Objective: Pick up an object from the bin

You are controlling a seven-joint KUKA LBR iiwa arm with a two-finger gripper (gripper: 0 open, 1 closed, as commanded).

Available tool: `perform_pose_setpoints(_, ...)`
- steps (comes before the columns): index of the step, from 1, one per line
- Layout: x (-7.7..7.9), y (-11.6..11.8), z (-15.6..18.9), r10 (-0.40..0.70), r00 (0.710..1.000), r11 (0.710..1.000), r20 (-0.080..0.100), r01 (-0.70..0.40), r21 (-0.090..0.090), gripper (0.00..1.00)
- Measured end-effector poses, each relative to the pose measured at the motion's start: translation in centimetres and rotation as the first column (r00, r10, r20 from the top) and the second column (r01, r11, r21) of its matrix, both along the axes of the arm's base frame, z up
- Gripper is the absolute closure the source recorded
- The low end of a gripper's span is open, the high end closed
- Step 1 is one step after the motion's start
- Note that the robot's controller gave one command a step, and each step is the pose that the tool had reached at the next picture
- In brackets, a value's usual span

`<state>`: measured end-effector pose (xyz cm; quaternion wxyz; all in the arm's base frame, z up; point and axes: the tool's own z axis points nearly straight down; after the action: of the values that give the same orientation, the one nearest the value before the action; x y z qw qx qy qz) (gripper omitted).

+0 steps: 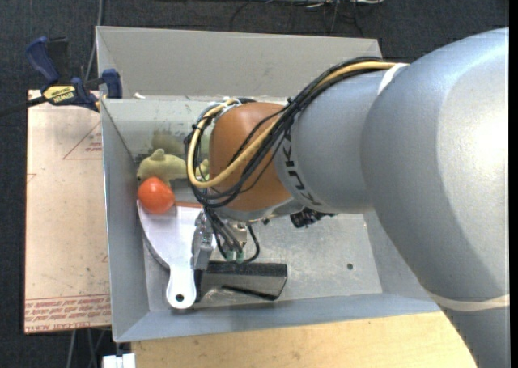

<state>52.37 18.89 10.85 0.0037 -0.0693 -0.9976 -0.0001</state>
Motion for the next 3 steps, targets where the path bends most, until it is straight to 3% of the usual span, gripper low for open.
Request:
perform_pose_setpoints(1, 0.1, 4.7, 17.5, -0.078, 0.997, 0.997, 0.01, 0.078, 0.006, 1.0)
perform_pose_setpoints(2, 3.3, 2.6, 8.7, -0.178, 0.984, 0.984, 0.005, 0.178, 0.003, 1.0)
perform_pose_setpoints(3, 9.5, 2.0, 1.3, -0.28, 0.96, 0.96, 0.004, 0.28, 0.002, 1.0)
